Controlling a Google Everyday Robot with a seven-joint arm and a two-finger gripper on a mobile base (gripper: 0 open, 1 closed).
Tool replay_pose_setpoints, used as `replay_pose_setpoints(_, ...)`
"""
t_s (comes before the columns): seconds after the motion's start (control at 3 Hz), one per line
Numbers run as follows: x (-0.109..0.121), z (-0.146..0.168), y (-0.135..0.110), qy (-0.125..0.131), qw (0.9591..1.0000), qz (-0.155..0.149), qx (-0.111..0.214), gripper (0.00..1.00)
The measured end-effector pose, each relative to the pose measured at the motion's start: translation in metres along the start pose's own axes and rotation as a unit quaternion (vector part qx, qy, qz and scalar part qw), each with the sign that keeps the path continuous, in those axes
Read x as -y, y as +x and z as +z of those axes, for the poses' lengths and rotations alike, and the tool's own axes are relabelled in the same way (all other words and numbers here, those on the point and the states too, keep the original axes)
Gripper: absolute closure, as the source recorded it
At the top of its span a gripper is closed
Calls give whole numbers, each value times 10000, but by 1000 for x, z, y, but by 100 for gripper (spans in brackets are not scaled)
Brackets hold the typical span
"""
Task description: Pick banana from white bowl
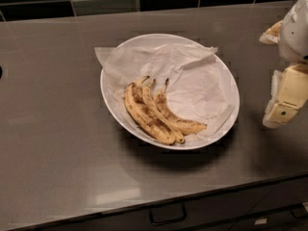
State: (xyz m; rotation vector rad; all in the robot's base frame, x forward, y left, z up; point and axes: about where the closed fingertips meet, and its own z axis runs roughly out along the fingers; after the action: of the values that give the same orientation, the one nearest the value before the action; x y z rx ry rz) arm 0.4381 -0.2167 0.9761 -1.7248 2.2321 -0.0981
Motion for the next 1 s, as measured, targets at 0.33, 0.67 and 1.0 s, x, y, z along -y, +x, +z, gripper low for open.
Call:
replay_pose_setpoints(0.33,0,0,0,0,10000,-1,0,0)
replay_pose_setpoints(0.67,-6,2,-33,-100,9994,-322,54,0)
replay_pose_setpoints(1.0,-19,16,-73,-376,9969,-678,159,8)
